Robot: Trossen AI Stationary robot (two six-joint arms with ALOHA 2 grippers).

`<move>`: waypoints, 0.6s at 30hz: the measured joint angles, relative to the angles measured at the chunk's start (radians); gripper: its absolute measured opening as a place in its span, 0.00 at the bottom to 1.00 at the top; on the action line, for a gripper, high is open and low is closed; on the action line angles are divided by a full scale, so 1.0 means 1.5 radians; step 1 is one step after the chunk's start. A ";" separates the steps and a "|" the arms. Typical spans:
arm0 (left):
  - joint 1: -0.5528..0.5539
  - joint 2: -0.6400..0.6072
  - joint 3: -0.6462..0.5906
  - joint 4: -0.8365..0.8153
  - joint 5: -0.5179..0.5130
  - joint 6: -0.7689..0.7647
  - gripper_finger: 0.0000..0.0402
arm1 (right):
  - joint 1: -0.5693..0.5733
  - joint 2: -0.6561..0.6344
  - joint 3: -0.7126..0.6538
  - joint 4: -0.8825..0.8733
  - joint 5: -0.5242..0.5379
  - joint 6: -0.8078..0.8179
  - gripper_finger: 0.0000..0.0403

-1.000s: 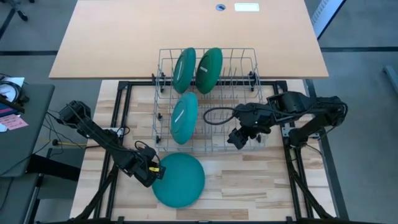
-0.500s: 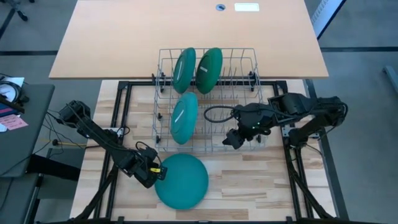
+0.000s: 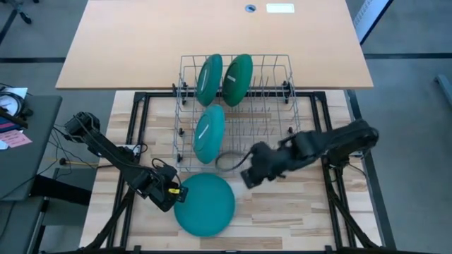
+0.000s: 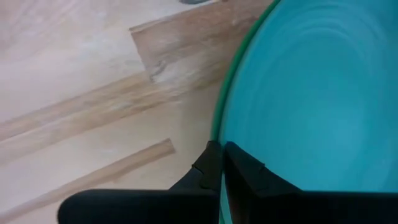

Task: Sort dishes
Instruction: Put the blue plate into the dish rack

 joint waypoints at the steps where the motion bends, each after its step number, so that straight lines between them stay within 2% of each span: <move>1: 0.000 0.001 0.000 -0.004 0.002 0.001 0.00 | 0.004 0.018 0.000 -0.007 -0.003 0.014 0.51; 4: 0.000 0.001 0.000 -0.002 0.007 0.001 0.00 | 0.015 0.072 0.000 -0.003 -0.039 0.022 0.51; 8: 0.000 0.001 0.000 0.002 0.010 -0.017 0.00 | 0.028 0.133 0.000 0.024 -0.131 -0.050 0.51; 15: 0.000 0.001 0.000 -0.003 0.031 -0.019 0.00 | 0.066 0.212 0.000 0.194 -0.145 -0.028 0.51; 18: 0.000 0.001 0.000 -0.003 0.034 -0.018 0.00 | 0.080 0.253 0.000 0.220 -0.149 0.007 0.52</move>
